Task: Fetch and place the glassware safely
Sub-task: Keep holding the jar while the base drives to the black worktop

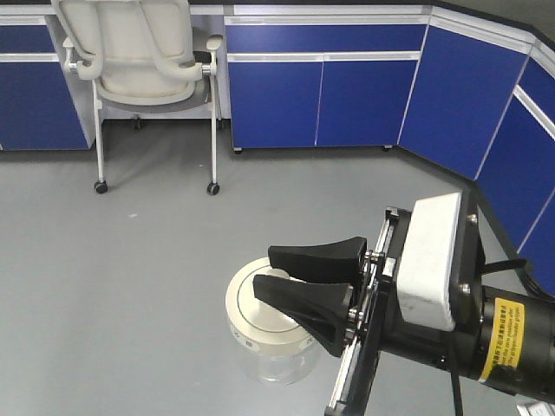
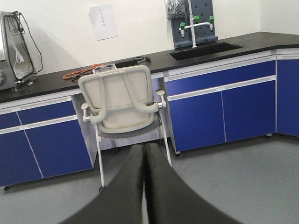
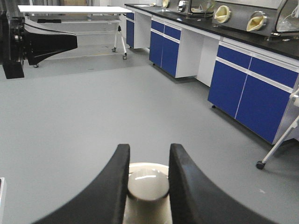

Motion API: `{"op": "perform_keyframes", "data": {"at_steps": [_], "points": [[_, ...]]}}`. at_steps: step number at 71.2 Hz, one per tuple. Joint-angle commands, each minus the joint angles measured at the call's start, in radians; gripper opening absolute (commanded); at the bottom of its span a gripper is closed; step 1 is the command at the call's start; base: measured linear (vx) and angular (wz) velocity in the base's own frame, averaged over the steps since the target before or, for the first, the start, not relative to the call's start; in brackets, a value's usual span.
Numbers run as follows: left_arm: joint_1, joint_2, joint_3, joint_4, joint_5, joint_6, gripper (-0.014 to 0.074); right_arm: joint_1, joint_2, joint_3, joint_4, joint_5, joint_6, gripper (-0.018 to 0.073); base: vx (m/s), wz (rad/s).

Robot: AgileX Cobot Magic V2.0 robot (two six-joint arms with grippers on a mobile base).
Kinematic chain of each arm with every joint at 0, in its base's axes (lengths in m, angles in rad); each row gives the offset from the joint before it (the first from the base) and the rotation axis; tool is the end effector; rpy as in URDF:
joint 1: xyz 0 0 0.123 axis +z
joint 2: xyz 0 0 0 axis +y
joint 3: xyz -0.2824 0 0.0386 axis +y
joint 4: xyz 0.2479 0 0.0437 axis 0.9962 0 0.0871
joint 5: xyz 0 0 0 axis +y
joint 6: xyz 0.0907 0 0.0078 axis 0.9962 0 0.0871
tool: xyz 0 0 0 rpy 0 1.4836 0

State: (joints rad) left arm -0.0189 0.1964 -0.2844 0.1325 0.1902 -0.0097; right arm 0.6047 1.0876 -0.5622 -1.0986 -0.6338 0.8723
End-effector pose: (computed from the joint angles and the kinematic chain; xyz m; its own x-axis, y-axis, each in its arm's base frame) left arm 0.0647 0.0011 0.2799 -0.0140 0.1204 -0.9926 -0.0044 0.9927 0.1205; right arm 0.1506 0.1624 0.2955 0.0277 -0.1184 -0.9926 -0.9185 0.3888 -0.0720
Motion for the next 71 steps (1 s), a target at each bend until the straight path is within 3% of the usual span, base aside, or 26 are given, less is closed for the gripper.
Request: {"op": "perform_keyframes", "data": {"at_steps": [1, 40, 71], "points": [[-0.007, 0.008, -0.027, -0.003, -0.072, -0.009, -0.0007, -0.003, -0.023, -0.03, 0.047, -0.067, -0.005, -0.0003, 0.53, 0.0], [-0.007, 0.008, -0.027, -0.003, -0.072, -0.009, -0.0007, -0.003, -0.021, -0.03, 0.047, -0.062, -0.005, -0.0003, 0.44, -0.1], [-0.007, 0.008, -0.027, -0.003, -0.072, -0.009, -0.0007, -0.003, -0.021, -0.03, 0.047, -0.059, -0.005, -0.0003, 0.23, -0.58]]}}
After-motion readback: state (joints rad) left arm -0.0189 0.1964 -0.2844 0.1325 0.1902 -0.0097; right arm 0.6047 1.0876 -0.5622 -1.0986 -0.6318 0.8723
